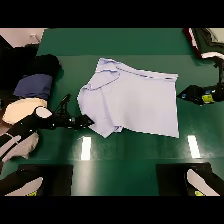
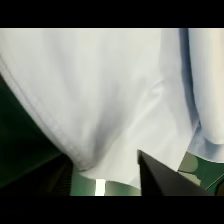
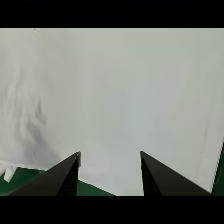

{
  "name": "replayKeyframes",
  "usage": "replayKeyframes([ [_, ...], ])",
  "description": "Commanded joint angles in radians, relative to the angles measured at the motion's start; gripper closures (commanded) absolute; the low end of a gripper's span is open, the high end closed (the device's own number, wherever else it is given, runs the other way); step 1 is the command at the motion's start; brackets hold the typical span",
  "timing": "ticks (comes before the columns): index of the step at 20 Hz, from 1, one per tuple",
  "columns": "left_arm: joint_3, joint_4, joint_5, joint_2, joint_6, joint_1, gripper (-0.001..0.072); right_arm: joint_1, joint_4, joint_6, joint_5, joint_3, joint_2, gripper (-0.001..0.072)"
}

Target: Fold the shirts.

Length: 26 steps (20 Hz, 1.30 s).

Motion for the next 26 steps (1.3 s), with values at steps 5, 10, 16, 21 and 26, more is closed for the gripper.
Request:
replayKeyframes([
  [5, 0.064, 0.018, -0.003, -0.007, -0.019, 0.014, 0.0681, -0.022, -0.042, 0.000, 0.087, -0.002, 0.001, 0.0285],
  [10, 0.282, 0.249, -0.202, 0.070, 0.004, 0.176, 0.0680, -0.195, -0.151, -0.001, 0.156, -0.183, 0.060, 0.0285],
  [16, 0.345, 0.264, -0.241, 0.072, 0.004, 0.193, 0.0680, -0.321, -0.095, -0.077, 0.012, -0.538, 0.077, 0.0285],
  [21, 0.345, 0.266, -0.261, 0.072, 0.004, 0.193, 0.0680, -0.321, -0.067, -0.078, -0.082, -0.579, 0.077, 0.0285],
  [26, 0.345, 0.267, -0.265, 0.072, 0.004, 0.193, 0.0680, -0.321, 0.006, -0.118, -0.087, -0.579, -0.020, 0.0392],
])
